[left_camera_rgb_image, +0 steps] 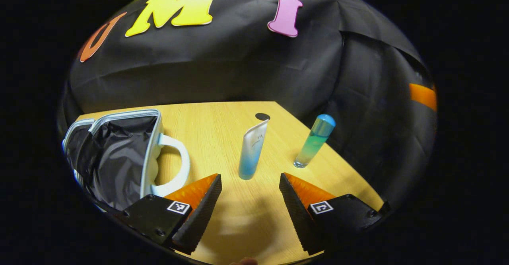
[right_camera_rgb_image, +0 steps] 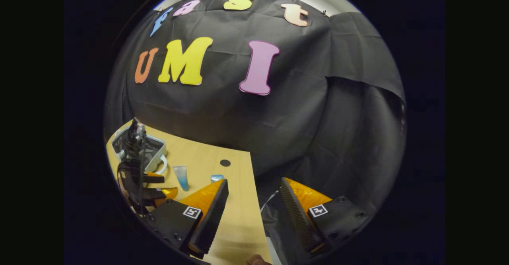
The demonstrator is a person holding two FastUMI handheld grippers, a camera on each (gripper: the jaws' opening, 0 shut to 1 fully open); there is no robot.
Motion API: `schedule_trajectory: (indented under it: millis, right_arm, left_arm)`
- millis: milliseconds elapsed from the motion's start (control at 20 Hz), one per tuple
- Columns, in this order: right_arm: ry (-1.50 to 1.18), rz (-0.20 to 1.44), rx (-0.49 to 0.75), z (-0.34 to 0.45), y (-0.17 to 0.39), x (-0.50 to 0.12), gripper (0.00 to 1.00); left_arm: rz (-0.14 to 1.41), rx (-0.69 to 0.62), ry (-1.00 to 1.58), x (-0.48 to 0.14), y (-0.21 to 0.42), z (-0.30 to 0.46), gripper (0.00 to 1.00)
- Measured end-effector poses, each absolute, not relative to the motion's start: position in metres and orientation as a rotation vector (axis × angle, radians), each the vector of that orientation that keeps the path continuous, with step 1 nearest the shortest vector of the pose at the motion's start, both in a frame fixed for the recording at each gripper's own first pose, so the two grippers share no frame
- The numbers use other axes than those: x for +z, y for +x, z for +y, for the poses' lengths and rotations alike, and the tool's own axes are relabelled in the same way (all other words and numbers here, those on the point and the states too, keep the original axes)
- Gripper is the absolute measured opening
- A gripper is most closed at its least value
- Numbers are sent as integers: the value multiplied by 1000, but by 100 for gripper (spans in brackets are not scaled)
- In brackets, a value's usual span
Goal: First open the suitcase, pack the skin care products into it, and then close the suitcase.
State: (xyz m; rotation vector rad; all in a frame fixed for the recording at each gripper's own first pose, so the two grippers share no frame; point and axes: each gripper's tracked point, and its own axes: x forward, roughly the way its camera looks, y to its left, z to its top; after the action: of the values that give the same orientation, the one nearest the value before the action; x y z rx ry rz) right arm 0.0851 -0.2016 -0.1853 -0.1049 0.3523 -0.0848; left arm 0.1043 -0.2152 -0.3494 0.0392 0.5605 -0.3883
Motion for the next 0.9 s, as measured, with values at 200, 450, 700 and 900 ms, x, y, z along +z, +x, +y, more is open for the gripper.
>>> schedule_trajectory:
  millis: [200, 450, 700, 900]
  right_arm:
    - [-98, 397, -74, -225, 71, -216, 80]
    - [-96, 455, -54, -235, 66, -244, 80]
    - [-61, 468, 38, -206, 70, -264, 80]
    - [-75, 464, 58, -194, 74, -268, 80]
  left_arm:
    - [556, -360, 75, -373, 133, -232, 93]
    - [551, -345, 69, -385, 155, -238, 90]
    - [554, -327, 77, -392, 161, -233, 70]
    - [568, -357, 110, -394, 159, -235, 46]
